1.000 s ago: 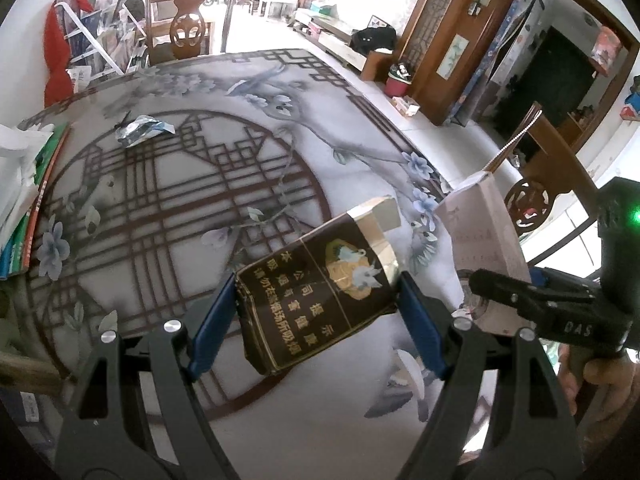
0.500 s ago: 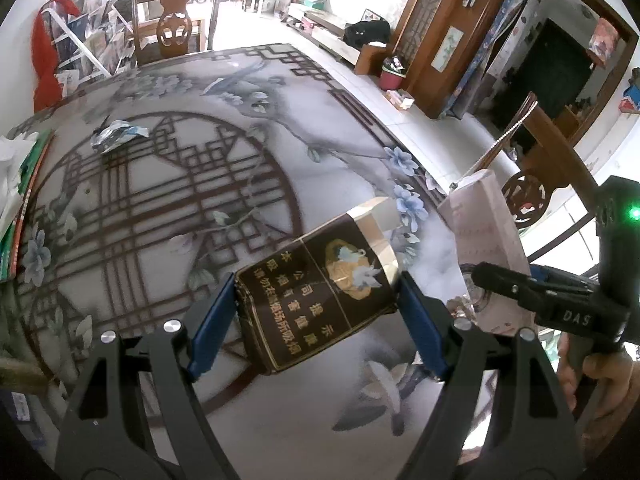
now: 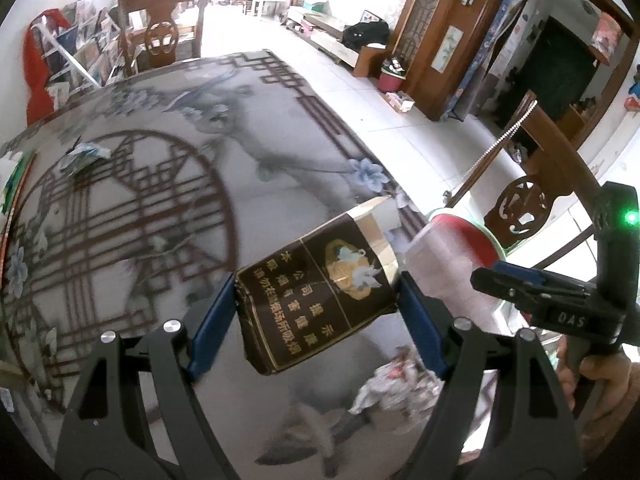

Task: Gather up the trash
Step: 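Open both tools over the red bucket to drop the two boxes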

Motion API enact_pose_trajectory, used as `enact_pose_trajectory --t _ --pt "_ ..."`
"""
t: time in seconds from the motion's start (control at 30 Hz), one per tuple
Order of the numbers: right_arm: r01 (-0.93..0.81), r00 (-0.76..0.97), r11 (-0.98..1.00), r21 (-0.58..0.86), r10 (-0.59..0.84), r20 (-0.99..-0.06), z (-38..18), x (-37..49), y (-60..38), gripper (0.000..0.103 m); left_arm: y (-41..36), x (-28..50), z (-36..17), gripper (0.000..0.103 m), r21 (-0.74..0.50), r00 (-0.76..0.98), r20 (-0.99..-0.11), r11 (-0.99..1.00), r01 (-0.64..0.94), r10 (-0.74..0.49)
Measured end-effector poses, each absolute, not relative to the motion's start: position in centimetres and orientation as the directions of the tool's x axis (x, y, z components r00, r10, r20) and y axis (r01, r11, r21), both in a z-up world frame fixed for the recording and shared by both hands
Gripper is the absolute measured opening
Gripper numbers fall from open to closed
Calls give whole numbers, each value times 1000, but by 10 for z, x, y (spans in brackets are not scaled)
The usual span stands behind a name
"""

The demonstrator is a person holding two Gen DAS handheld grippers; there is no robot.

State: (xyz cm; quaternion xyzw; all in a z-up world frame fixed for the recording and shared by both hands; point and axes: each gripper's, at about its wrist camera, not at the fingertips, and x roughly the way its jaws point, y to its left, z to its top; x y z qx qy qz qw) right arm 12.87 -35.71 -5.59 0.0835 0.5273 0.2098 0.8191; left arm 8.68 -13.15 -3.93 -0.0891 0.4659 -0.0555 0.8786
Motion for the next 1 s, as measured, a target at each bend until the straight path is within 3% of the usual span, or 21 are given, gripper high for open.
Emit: enact_pose_trajectory --t 0.13,0.2,0.3,0.33,0.4,0.47,0.6,0.63,0.73,0.77,1.0 --pt "-232 362 908 350 414 -835 -57 137 -390 52 -158 95 -39 76 -211 554 -810 977 33 -194" --pt "-218 358 912 347 406 -841 -60 140 -404 49 -171 98 -39 76 -211 550 -811 977 45 -200" --pt "-209 338 906 367 419 -843 -66 140 -418 57 -186 102 -39 76 -210 548 -811 976 51 -203" --pt "-211 330 901 379 431 -840 -68 139 -421 64 -189 103 -39 76 -206 548 -812 977 50 -199" --pt "-239 305 885 399 459 -835 -70 135 -418 65 -192 106 -37 76 -193 553 -813 981 38 -181" --pt "-293 258 867 404 478 -839 -74 132 -404 78 -189 109 -35 76 -185 560 -813 983 11 -159" --pt "-404 163 820 405 500 -851 -91 119 -368 80 -183 113 -29 76 -163 576 -809 986 -30 -116" --pt "-421 130 804 419 511 -850 -96 116 -360 78 -182 113 -28 76 -162 580 -807 986 -37 -111" --pt "-464 59 787 408 487 -872 -110 112 -345 38 -182 112 -25 76 -163 584 -805 985 -49 -104" --pt "-460 48 780 425 499 -865 -111 113 -346 33 -184 112 -25 76 -164 584 -805 985 -49 -105" --pt "-372 210 832 411 507 -836 -85 133 -395 31 -208 122 -28 76 -206 563 -809 979 -1 -169"
